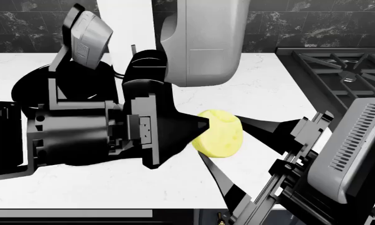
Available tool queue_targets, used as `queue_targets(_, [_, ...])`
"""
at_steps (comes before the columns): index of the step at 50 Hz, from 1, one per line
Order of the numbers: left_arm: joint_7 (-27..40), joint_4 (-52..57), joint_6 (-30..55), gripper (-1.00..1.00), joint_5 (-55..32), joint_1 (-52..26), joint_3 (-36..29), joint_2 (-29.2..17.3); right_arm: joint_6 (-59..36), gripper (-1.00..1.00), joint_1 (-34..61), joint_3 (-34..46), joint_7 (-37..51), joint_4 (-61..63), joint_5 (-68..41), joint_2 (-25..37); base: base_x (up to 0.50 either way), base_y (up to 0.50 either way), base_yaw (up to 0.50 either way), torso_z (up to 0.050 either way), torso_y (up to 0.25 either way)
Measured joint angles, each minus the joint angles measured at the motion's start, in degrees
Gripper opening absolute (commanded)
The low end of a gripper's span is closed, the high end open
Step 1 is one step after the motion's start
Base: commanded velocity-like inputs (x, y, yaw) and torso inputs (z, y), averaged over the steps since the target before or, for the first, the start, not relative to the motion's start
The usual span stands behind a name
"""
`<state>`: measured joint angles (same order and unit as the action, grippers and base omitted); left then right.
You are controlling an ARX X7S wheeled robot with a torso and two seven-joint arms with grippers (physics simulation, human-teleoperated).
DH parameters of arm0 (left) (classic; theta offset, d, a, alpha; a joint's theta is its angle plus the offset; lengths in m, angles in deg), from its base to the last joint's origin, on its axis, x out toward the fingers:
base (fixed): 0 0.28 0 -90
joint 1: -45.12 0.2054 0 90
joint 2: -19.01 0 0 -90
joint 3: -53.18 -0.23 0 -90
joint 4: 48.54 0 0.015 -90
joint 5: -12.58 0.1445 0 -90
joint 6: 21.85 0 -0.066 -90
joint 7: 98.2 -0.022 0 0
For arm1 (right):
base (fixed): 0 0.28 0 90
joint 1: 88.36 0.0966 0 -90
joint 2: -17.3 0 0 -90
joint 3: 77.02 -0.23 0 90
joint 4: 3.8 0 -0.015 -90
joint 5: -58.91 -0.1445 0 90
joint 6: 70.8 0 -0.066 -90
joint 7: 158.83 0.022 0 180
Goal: Place the cheese in the stand mixer bowl.
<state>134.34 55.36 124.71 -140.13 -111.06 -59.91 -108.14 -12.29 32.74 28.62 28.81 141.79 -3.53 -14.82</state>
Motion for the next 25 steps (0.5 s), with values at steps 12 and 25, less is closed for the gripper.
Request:
queue_targets(12, [-1.4,-1.8,1.5,1.0,1.4,-0.4,-1.4,1.7,-0.2,-1.0,0.8,0.6,0.2,0.0,-0.2,-0.3,0.0,0.0,0.0,0.0,0.0])
queue_targets(25, [-2.8,-3.4,2.9,1.0,2.3,-1.0,-2.5,3.2,0.0,-1.0,1.0,0.8,0.3,-0.1,-0.2,-0.3,0.0,0.0,0.0,0.0,0.0])
